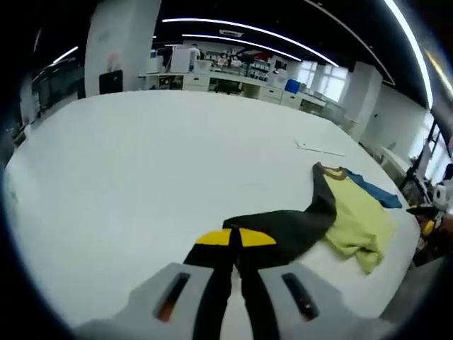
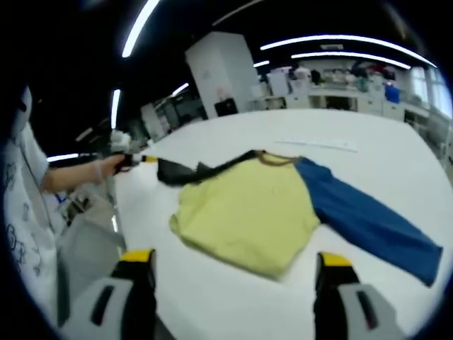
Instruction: Fold the garment on the visible template until the final outline fits inside the template.
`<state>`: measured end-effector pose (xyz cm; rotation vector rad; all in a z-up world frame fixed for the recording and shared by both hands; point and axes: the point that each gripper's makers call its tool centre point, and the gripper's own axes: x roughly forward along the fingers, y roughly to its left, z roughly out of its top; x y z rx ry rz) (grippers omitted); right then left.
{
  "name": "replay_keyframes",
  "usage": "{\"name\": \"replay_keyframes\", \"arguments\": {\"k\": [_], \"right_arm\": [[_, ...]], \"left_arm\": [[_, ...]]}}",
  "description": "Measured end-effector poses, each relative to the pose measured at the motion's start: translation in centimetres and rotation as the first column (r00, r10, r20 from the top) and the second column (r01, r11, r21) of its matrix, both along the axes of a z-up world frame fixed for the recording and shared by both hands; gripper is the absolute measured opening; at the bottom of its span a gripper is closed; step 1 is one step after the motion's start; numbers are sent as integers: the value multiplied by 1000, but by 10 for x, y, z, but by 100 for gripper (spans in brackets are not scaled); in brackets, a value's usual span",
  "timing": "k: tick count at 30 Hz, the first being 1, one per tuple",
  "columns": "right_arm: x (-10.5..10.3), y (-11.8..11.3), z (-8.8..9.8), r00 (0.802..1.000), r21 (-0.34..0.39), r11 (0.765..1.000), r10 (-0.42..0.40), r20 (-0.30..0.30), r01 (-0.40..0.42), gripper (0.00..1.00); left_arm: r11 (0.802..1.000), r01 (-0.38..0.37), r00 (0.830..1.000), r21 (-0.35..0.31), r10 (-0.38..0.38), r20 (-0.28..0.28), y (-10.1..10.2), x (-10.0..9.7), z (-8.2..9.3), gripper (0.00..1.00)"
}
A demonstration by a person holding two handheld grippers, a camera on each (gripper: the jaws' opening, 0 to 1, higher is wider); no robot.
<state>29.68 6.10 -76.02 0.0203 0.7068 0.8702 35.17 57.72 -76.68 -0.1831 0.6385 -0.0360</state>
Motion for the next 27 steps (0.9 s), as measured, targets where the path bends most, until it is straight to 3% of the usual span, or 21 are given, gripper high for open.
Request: {"name": "replay_keyframes", "arguments": {"k": [2,11,19,27], "right_arm": [[2,0,-1,1000,3,1000,-4,-7,4,93],[6,-2,-8,999,-10,1000,-12,-30,11,93],[8,-2,-9,999,-8,1000,-26,-39,26,93],[8,0,-12,999,-12,1000,-28,-46,28,93]], "left_arm": [[1000,-20,1000,-6,20,-15,17,8,-9,0],[998,-55,993,37,58,-100,62,31,-37,0],[995,-53,988,88,65,-138,72,45,-39,0],[989,-103,988,107,114,-100,92,56,-35,0]]}}
